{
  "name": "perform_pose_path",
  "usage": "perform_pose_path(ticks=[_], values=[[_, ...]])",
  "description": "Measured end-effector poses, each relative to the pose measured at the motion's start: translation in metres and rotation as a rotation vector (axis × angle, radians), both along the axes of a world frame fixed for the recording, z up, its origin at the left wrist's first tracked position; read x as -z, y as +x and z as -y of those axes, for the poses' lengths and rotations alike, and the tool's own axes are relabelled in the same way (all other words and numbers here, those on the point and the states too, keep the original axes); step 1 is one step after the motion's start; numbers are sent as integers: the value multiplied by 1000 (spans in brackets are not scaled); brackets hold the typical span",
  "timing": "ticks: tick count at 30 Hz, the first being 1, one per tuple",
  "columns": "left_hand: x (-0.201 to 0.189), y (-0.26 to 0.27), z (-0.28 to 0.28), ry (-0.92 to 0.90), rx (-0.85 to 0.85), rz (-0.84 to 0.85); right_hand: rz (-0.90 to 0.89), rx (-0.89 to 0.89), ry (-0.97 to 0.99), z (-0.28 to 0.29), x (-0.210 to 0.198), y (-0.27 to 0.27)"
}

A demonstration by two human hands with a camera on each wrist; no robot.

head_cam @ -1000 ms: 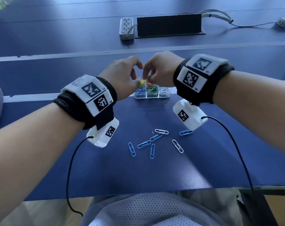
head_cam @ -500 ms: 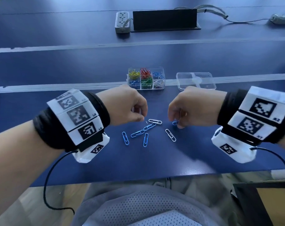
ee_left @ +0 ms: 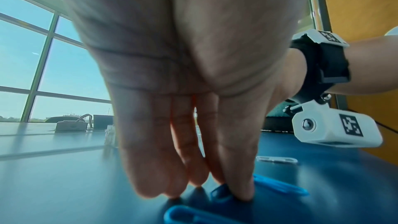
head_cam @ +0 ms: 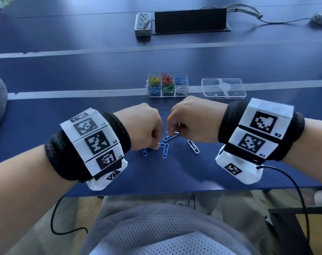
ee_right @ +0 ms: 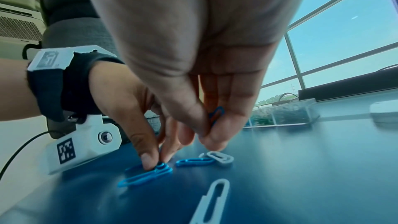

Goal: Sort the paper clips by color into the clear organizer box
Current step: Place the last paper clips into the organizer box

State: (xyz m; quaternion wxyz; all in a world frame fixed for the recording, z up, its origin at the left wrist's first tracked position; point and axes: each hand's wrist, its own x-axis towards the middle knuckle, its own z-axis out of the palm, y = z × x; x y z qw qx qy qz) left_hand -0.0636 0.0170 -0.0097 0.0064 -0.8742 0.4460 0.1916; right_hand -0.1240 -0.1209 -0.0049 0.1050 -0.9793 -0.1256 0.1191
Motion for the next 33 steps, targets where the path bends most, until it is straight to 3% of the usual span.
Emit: perform_pose_path(ticks=[9, 17, 22, 25, 29, 33], values=[[-2, -3, -2, 91, 43, 135, -9, 45, -64, -17, 11, 10], [0, 12, -25, -256, -233, -143, -53, -27, -105, -20, 10, 5], [2, 14, -36, -255, -232, -129, -68, -67, -136, -25, 9, 3], [1, 14, -40, -243, -250, -88, -94, 1, -81, -23, 8, 1], [3, 14, -39, -228, -291, -159, -149, 79, 9, -16, 4, 1], [4, 14, -38, -255, -278, -227, -227, 14, -76, -12, 8, -5]])
